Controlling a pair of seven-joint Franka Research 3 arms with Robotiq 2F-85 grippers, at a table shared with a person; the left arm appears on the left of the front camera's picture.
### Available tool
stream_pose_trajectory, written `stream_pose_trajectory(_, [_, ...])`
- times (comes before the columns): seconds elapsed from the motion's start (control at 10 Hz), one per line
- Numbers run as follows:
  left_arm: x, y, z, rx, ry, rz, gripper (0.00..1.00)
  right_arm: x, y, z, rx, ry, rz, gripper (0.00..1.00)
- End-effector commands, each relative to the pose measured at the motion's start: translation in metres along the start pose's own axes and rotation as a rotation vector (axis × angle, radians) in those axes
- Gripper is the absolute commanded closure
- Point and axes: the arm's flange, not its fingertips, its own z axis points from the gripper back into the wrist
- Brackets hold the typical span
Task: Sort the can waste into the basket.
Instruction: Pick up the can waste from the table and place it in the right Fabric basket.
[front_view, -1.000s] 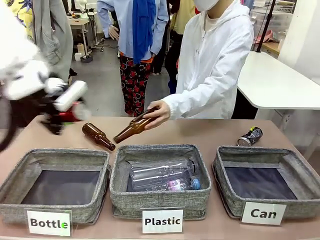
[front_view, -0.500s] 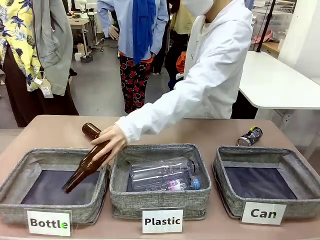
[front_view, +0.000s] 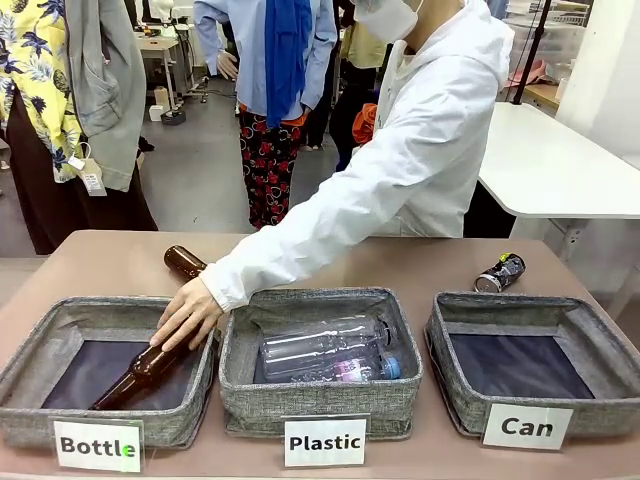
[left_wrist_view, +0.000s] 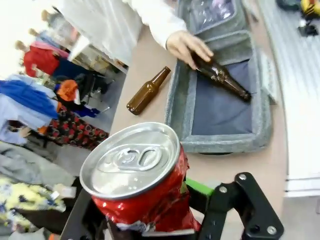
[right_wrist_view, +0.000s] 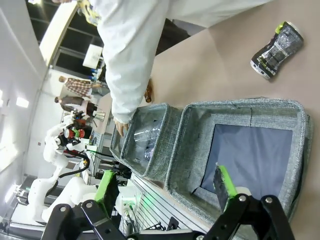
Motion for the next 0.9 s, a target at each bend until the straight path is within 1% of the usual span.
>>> stream_pose_trajectory(0.0, [0.023,-0.087,-0.074,0.037,-0.02,-0.044,1.0,0.002,-0.001,-0.001,0.022,-0.021,0.027,0.0])
stream_pose_trajectory(0.3, [0.028,-0.06,-0.08,-0.013,-0.001,-0.065,1.0,0.002,-0.001,-0.001,0.022,-0.021,0.027,0.0])
stream_pose_trajectory(0.4, [0.038,-0.044,-0.087,-0.056,0.013,-0.069,1.0,0.002,-0.001,-0.001,0.022,-0.021,0.027,0.0])
stream_pose_trajectory(0.5, [0.055,-0.023,-0.095,-0.089,0.011,-0.077,1.0,0.002,-0.001,-0.001,0.022,-0.021,0.027,0.0])
stream_pose_trajectory(0.7, [0.113,0.031,-0.135,-0.242,0.072,-0.121,1.0,0.002,-0.001,-0.001,0.022,-0.021,0.027,0.0])
stream_pose_trajectory(0.8, [0.15,0.056,-0.165,-0.316,0.085,-0.174,1.0,0.002,-0.001,-0.001,0.022,-0.021,0.027,0.0])
